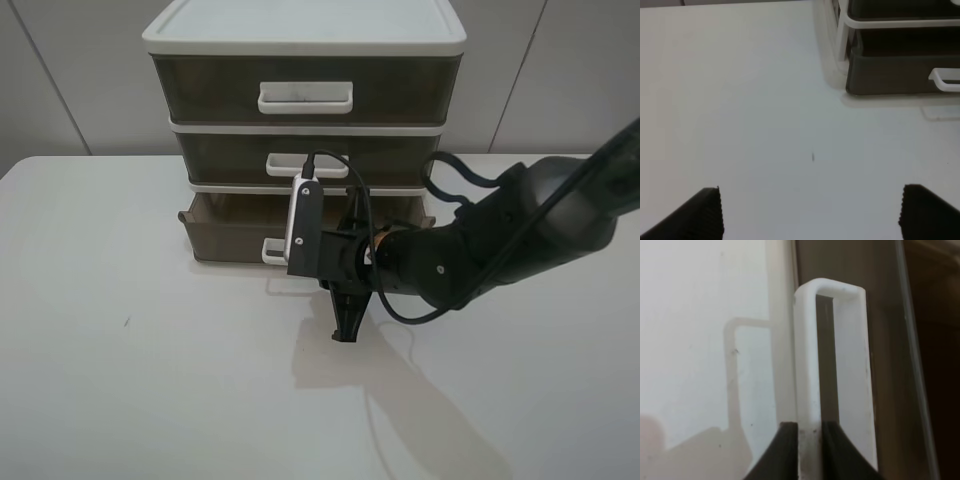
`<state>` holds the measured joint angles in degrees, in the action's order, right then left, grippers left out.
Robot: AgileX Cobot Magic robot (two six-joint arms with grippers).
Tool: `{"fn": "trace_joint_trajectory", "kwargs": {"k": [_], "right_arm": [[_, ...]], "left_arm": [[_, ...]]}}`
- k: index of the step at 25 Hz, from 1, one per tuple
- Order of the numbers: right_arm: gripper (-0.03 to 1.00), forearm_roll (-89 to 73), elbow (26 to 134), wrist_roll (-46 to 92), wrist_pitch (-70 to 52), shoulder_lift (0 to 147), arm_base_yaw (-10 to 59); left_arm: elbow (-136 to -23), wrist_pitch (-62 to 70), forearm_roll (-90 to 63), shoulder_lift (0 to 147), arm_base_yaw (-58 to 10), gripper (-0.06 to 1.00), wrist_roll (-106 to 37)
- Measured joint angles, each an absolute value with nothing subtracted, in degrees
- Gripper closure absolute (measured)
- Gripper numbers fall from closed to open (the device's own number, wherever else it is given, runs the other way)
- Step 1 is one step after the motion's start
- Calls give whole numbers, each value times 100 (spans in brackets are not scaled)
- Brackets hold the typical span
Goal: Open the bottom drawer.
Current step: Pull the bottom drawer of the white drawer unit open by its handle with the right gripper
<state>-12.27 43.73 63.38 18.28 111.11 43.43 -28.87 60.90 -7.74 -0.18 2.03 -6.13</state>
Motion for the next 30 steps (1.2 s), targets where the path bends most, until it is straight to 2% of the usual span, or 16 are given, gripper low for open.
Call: {"fn": "trace_joint_trajectory", "kwargs": {"k": [30], "right_arm": [[95, -1230, 4416, 6338, 873, 10885, 4505]], "left_arm": [[-2887, 6090, -768, -18, 203, 23, -613]]}}
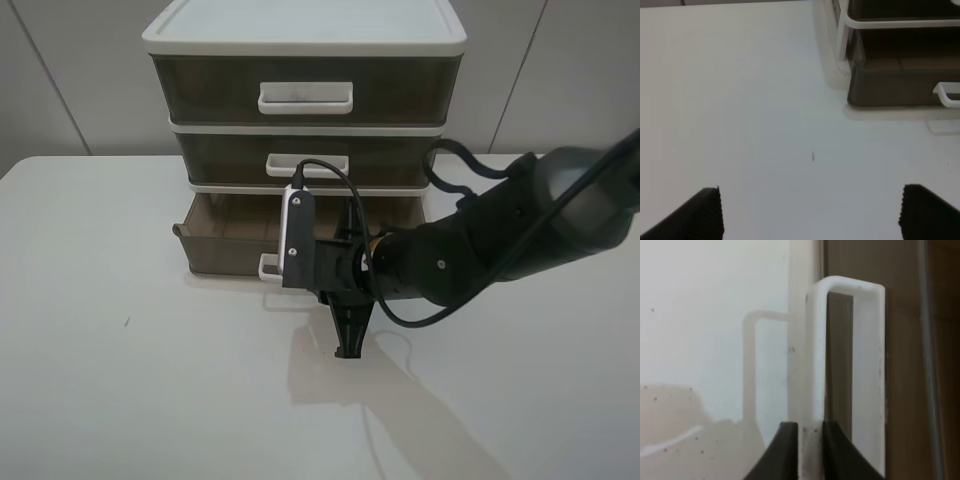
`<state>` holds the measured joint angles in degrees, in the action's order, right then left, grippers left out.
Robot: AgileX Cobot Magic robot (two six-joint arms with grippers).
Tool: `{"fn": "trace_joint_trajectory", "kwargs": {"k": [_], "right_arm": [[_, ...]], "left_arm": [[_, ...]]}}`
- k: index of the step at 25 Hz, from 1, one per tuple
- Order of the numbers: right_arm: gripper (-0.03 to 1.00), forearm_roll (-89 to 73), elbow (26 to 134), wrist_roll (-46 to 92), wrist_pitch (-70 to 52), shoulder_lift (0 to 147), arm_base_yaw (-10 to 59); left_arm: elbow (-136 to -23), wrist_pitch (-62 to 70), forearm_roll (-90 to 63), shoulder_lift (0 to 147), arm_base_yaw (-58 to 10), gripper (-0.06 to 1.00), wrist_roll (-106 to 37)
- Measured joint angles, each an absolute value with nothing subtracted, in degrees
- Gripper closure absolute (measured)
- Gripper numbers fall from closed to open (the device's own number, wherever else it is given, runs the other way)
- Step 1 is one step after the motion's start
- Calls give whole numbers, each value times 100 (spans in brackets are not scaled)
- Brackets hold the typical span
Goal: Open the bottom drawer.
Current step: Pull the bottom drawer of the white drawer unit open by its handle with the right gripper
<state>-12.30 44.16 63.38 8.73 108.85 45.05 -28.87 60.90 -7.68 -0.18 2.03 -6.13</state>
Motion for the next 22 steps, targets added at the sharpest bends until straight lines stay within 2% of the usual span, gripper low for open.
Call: {"fn": "trace_joint_trajectory", "kwargs": {"k": [20, 22], "right_arm": [[94, -1185, 4416, 6338, 372, 10720, 4505], [92, -1185, 4416, 6338, 344, 10720, 4505]], "left_arm": [[-2887, 6090, -768, -18, 203, 23, -613], [-2887, 6090, -768, -18, 203, 23, -613]]}}
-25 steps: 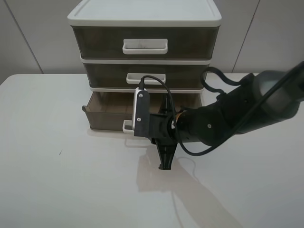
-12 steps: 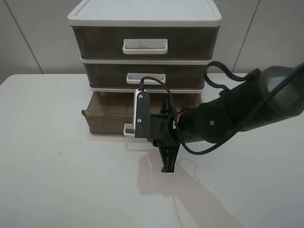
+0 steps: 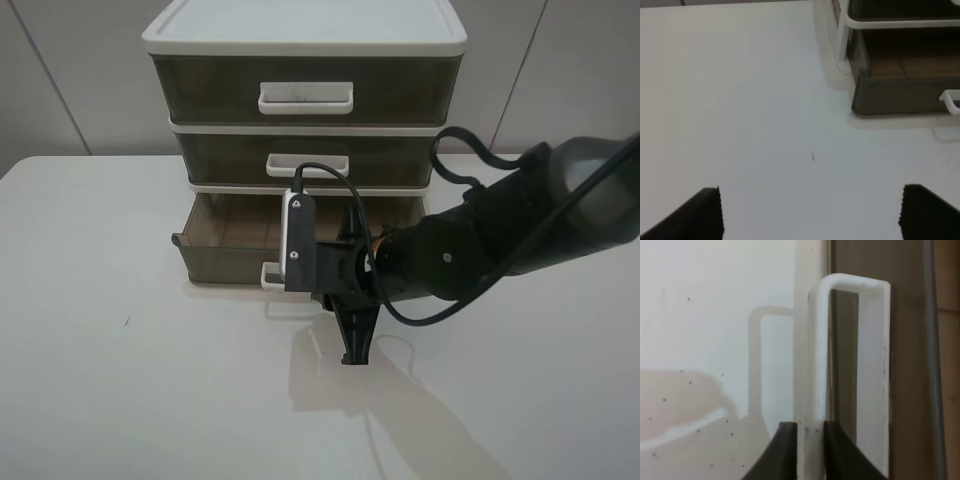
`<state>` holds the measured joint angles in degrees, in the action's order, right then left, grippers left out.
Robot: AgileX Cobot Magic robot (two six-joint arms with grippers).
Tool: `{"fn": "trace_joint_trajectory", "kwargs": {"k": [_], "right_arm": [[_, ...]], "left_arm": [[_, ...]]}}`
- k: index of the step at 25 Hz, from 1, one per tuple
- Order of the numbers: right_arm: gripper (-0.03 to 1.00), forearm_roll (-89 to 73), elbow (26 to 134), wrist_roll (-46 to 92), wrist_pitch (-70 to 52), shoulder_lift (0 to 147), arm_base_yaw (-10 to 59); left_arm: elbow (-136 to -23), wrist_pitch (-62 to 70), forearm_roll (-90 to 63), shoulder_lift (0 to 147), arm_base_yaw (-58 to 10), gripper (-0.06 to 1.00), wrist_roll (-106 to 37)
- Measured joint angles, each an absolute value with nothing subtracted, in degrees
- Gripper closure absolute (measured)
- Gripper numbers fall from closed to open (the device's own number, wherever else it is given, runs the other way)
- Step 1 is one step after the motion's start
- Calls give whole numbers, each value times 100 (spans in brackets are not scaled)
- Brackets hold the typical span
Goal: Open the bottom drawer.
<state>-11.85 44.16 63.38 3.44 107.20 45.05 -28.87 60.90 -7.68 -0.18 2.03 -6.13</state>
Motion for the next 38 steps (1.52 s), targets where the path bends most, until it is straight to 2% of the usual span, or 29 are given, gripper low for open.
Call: {"fn": "trace_joint_trajectory", "kwargs": {"k": [2, 6, 9, 19, 23, 26, 31, 38], "right_arm": [[84, -1185, 4416, 6338, 279, 10713, 4505], [58, -1147, 4416, 6338, 34, 10660, 4527], [45, -1057, 4404, 6338, -232, 10526, 4554], [42, -1477, 4357, 6295, -1282, 9310, 4560], [34, -1883, 4357, 5663, -1551, 8832, 4442], [28, -1955, 4357, 4232, -1721, 8514, 3965], [25, -1432, 4355, 1589, -2593, 7728, 2756], [25, -876, 4350, 303, -4198, 5788, 972]], "left_arm": [[-2887, 6090, -768, -18, 203, 23, -613], [-2887, 6090, -768, -18, 203, 23, -613], [-2887, 6090, -768, -18, 203, 23, -613], [-2887, 6090, -768, -18, 203, 23, -613], [-2887, 6090, -768, -18, 203, 23, -613], [-2887, 6090, -768, -18, 203, 23, -613], [-2887, 6090, -768, -18, 203, 23, -613], [-2887, 6090, -768, -18, 203, 23, -613]]}}
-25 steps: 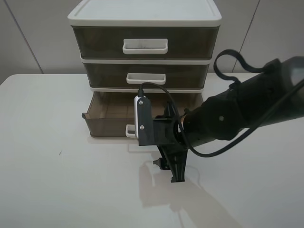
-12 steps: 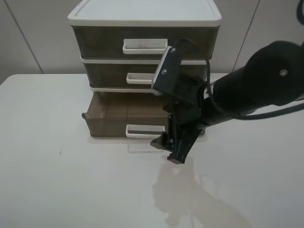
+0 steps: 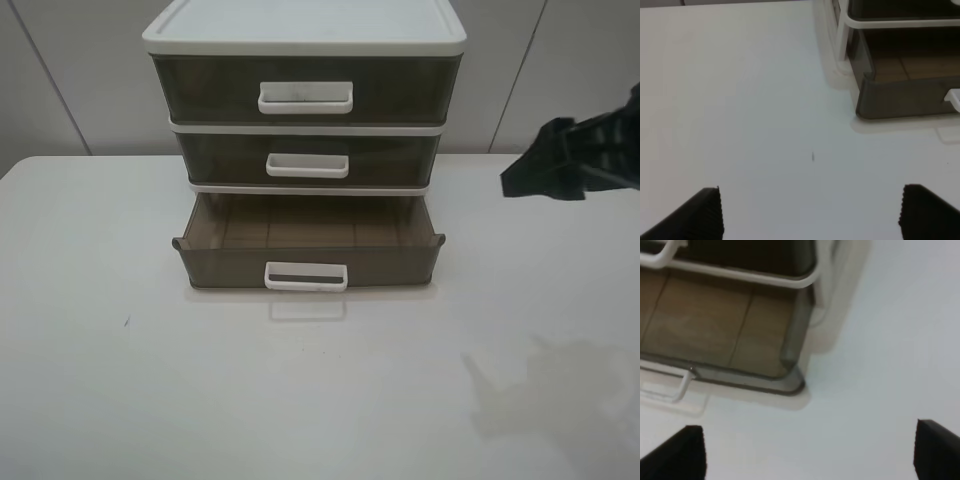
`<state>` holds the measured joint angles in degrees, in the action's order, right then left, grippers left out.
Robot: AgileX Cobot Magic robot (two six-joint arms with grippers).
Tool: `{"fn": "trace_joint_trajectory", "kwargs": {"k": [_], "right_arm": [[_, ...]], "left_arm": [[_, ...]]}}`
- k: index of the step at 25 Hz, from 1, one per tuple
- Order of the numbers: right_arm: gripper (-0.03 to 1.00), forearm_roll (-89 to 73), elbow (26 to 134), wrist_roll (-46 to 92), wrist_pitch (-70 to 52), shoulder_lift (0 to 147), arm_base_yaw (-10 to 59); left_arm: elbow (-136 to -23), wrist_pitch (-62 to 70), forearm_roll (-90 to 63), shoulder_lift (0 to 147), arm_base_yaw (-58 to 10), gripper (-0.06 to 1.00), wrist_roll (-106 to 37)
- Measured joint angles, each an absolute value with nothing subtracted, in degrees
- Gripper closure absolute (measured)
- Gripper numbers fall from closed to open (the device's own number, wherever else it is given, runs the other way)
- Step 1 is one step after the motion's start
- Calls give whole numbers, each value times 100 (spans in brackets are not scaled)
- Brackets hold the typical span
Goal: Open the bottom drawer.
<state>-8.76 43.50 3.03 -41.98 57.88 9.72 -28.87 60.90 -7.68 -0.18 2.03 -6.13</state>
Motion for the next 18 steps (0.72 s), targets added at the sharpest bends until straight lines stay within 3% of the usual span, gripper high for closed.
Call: {"fn": "trace_joint_trajectory", "kwargs": {"k": [5, 18], "right_arm": [[25, -583, 4350, -73, -4914, 4083, 157], [25, 145, 4338, -716, -6681, 1197, 111]], "left_arm": [[-2887, 6090, -768, -18, 203, 23, -613], [-2887, 6090, -768, -18, 203, 23, -613]]}}
